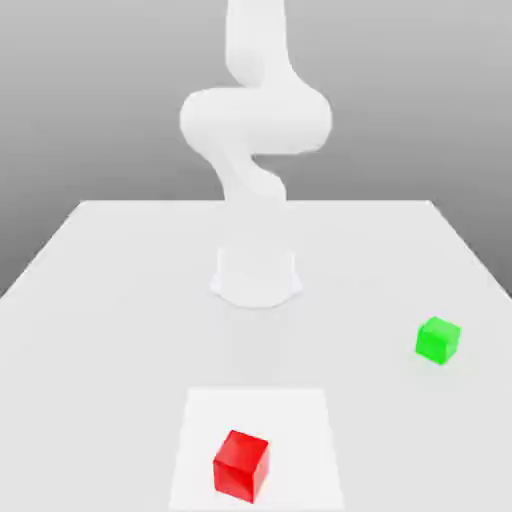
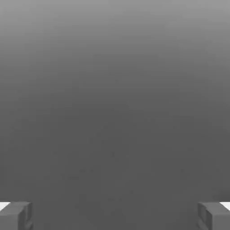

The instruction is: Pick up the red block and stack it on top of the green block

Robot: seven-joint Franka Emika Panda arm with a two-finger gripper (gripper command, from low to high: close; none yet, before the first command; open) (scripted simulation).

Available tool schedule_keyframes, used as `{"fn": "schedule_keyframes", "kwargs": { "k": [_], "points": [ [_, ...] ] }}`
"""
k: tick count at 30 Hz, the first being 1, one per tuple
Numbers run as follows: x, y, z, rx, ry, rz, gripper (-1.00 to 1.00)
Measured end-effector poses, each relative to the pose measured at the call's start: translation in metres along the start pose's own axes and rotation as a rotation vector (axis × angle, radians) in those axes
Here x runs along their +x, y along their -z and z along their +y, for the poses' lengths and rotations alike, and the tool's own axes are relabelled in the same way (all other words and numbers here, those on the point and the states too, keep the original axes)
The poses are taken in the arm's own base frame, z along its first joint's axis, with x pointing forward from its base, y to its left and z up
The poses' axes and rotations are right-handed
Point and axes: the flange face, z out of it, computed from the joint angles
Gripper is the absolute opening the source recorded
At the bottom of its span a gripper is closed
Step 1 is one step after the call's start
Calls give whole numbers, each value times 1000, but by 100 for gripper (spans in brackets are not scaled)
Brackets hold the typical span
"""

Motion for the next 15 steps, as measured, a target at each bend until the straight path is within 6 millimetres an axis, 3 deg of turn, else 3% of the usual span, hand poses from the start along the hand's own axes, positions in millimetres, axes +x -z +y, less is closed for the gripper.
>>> {"fn": "schedule_keyframes", "kwargs": {
  "k": [7,15],
  "points": [
    [-12,-127,21,-40,246,-201,0],
    [-58,-254,62,-78,524,-407,0]
  ]
}}
